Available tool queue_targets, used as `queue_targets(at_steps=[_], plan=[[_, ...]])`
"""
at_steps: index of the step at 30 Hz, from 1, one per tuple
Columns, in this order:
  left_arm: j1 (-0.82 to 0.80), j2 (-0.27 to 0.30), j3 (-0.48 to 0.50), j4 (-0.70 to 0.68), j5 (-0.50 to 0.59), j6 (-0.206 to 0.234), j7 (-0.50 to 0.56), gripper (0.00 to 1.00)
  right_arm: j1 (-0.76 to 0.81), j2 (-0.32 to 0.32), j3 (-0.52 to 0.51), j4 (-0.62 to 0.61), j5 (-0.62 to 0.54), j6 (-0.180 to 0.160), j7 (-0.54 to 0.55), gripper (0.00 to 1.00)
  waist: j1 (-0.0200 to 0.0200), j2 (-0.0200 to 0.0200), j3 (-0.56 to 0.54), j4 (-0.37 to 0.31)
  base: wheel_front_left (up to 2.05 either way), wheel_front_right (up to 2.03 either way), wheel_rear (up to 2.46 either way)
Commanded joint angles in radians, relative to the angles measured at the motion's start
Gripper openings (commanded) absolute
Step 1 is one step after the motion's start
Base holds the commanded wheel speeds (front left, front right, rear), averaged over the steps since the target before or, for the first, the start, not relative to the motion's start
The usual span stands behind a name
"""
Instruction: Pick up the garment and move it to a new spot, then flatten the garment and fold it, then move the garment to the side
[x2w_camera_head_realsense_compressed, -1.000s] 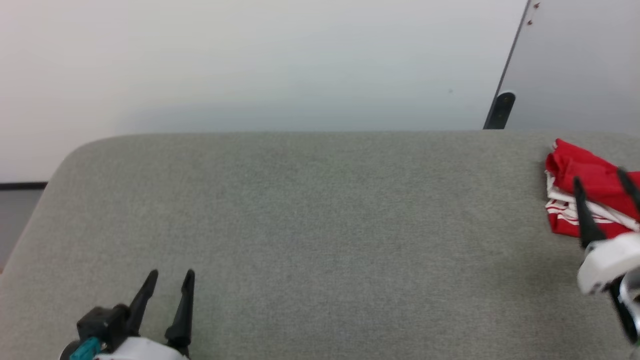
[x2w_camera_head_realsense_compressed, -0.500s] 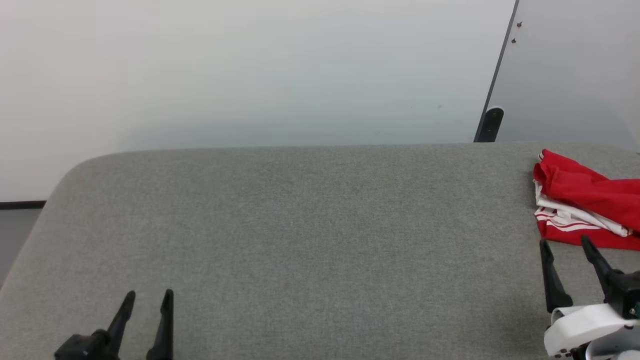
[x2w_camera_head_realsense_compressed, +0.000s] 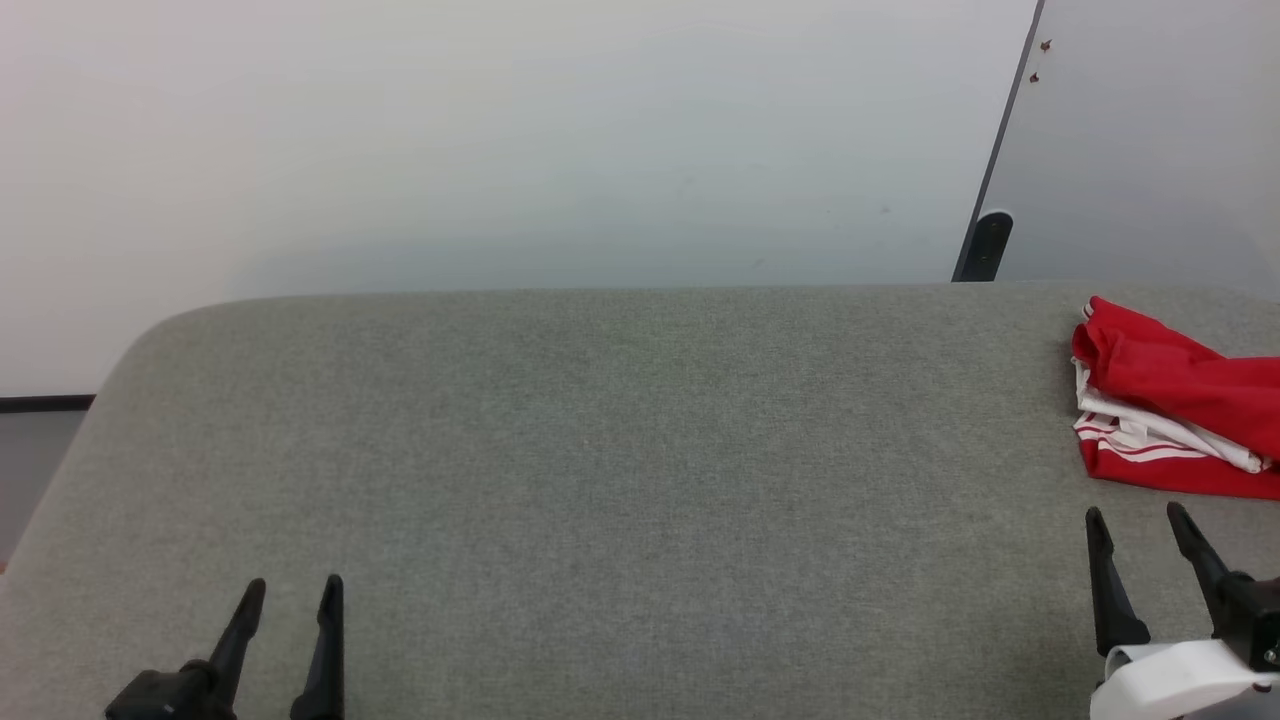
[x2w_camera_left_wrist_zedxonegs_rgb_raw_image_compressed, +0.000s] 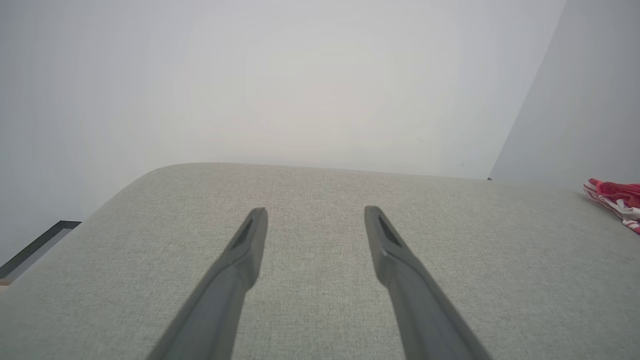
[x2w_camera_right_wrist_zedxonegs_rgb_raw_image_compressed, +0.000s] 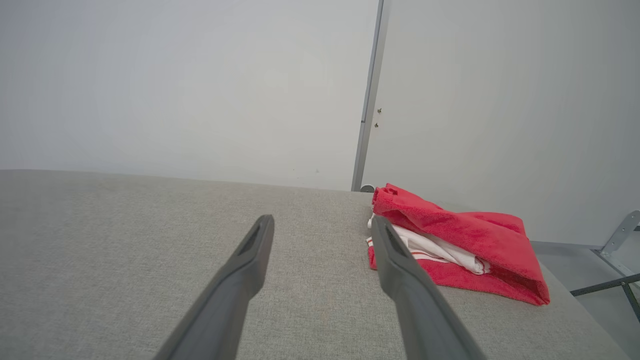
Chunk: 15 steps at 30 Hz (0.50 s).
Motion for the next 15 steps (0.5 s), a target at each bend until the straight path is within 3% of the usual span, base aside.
queue_targets(at_steps=[1, 13, 14, 15], plan=[[0.002, -0.001, 0.002, -0.003, 0.007, -0.004, 0.0, 1.0, 0.021, 0.006, -0.005, 0.001, -0.004, -0.002, -0.002, 1.0, -0.0001, 0.0, 0.001, -0.001, 0.0, 0.0, 0.0], [0.009, -0.006, 0.0, -0.006, 0.009, -0.004, 0.0, 1.0, 0.025, 0.012, -0.005, 0.004, -0.004, -0.002, 0.005, 1.0, -0.0001, 0.0, 0.004, -0.005, 0.0, 0.0, 0.0], [0.001, -0.004, -0.003, -0.004, 0.008, 0.0, 0.0, 0.0, 0.016, 0.009, -0.004, 0.004, 0.0, 0.0, 0.005, 0.0, 0.0, 0.0, 0.004, -0.005, 0.0, 0.0, 0.0], [0.002, -0.005, -0.004, 0.002, 0.012, 0.0, 0.0, 0.0, 0.017, 0.01, -0.004, 0.008, 0.0, 0.0, 0.005, 0.0, 0.0, 0.0, 0.004, -0.005, 0.0, 0.0, 0.0]])
